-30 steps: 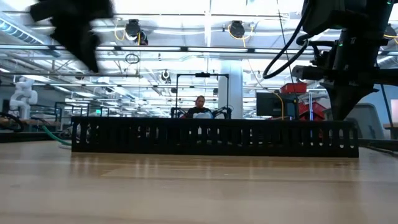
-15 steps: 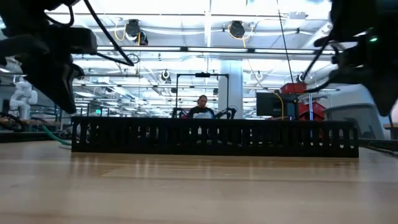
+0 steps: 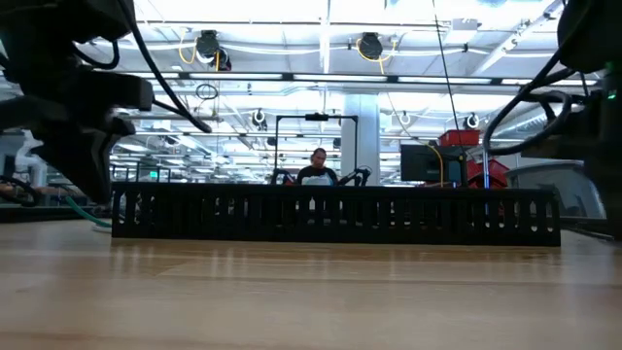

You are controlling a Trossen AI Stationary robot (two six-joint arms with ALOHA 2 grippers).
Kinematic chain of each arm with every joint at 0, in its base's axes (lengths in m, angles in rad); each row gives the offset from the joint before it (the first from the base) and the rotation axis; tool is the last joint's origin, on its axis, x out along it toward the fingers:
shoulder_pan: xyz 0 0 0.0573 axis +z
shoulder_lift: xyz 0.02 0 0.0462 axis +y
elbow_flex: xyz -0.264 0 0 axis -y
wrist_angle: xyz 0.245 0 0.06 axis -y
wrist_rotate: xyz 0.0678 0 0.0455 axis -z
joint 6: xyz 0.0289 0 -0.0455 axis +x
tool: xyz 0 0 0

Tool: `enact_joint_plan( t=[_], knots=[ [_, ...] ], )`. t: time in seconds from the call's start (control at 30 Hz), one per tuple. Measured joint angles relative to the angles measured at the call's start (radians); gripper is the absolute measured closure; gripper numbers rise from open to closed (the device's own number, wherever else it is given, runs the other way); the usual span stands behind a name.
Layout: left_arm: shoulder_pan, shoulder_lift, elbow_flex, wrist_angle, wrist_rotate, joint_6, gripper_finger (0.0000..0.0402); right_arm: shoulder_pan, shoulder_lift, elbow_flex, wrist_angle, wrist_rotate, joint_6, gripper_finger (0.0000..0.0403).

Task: Ziptie cables
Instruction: Close the black cable duct lid

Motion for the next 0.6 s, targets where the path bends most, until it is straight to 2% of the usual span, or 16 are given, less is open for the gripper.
enact_joint_plan(
  t=[0.17, 0.33, 0.43, 0.6],
  knots=[
    [0.0, 0.033, 0.0, 0.008, 0.0, 0.026, 0.0401, -0.003, 0.045, 0.0, 0.094, 0.076, 0.038, 0.0403],
    [0.0, 0.044, 0.0, 0.031, 0.018, 0.019, 0.0401, -0.006, 0.046, 0.003, 0.117, 0.103, 0.074, 0.0403],
    [0.0, 0.044, 0.0, 0.029, 0.02, 0.02, 0.0401, -0.006, 0.017, 0.035, 0.094, 0.111, 0.057, 0.0403],
    [0.0, 0.044, 0.0, 0.029, 0.024, 0.019, 0.0401, -0.011, -0.024, 0.109, -0.046, 0.106, 0.037, 0.0403]
  ],
)
